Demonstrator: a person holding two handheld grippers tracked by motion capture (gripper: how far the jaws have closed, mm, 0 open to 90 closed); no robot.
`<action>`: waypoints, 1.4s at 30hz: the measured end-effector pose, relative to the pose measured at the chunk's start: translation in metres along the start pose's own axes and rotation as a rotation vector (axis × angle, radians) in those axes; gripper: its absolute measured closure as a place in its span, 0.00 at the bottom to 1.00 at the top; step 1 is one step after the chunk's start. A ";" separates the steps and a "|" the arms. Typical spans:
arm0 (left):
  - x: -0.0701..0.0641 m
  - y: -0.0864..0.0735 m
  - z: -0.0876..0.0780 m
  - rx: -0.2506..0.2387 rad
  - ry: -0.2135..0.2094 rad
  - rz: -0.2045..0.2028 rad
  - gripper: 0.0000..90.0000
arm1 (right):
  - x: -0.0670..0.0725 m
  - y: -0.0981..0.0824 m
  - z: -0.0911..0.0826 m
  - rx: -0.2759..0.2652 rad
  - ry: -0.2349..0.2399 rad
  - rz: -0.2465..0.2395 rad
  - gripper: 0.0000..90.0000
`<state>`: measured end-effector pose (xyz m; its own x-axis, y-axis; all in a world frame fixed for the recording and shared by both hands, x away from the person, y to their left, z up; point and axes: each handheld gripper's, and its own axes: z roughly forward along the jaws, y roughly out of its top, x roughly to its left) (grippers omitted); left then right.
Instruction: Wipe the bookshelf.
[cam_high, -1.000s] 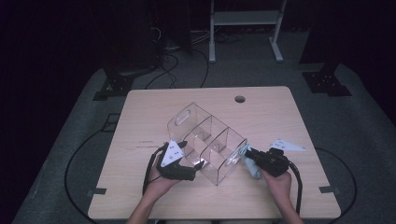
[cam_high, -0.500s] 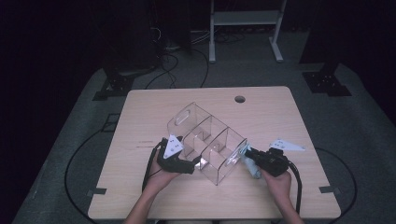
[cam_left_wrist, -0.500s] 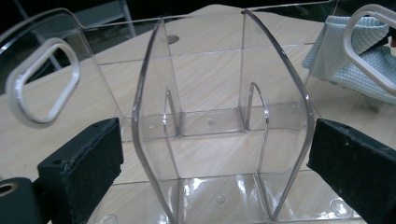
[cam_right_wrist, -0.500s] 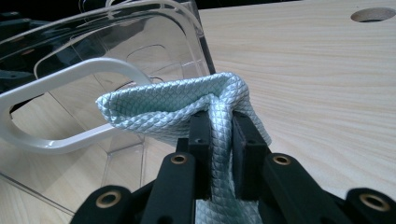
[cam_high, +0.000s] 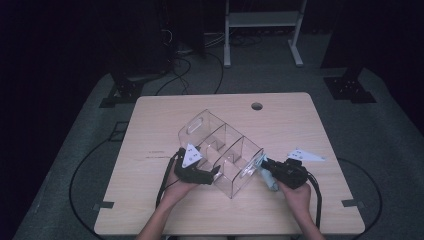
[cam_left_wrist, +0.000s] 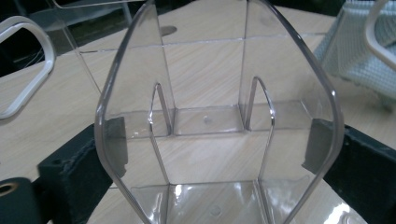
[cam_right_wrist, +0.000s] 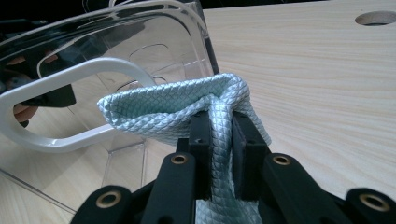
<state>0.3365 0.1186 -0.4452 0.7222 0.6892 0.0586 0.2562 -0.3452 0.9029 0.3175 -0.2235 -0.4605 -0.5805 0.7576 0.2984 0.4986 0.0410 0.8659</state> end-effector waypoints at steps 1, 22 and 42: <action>0.002 -0.001 -0.001 0.000 -0.005 -0.007 0.08 | 0.001 0.001 0.000 0.003 0.002 -0.003 0.88; -0.004 -0.014 -0.029 -0.014 0.011 -0.037 0.09 | 0.026 0.004 -0.003 -0.009 0.040 -0.070 0.89; -0.004 -0.014 -0.028 -0.007 0.019 -0.026 0.08 | 0.032 0.011 -0.011 -0.061 0.072 -0.084 0.88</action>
<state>0.3116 0.1386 -0.4461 0.7032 0.7097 0.0428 0.2700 -0.3222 0.9074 0.2972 -0.2056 -0.4374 -0.6646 0.7042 0.2498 0.4070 0.0609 0.9114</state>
